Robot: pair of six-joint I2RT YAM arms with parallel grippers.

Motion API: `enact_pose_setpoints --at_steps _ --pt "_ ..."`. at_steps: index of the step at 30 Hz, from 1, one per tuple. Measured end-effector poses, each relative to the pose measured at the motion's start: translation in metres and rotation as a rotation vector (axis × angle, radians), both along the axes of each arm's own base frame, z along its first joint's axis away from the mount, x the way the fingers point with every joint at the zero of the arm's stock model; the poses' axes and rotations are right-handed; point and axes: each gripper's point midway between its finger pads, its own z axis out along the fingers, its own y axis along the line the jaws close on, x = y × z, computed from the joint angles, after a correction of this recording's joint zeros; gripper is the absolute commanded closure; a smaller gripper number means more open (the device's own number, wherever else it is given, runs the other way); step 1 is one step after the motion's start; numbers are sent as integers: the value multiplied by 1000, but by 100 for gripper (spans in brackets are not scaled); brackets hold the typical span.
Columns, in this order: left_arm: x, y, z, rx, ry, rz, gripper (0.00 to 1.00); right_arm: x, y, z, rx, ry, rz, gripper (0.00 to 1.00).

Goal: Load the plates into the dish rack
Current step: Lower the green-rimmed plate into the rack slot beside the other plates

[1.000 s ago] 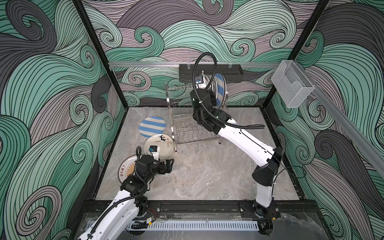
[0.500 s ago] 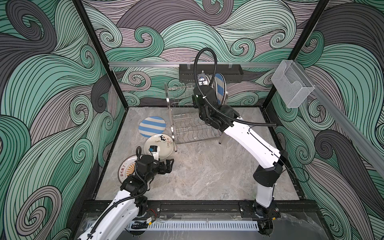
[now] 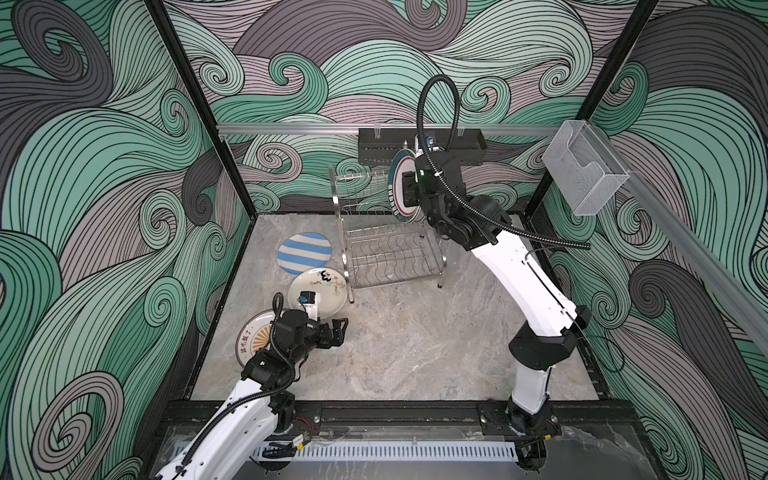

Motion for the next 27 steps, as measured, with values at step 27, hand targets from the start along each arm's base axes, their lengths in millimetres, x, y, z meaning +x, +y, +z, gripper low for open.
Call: enact_pose_setpoints --at_steps 27 --pt "0 -1 -1 2 6 -6 1 13 31 -40 -1 118 102 40"
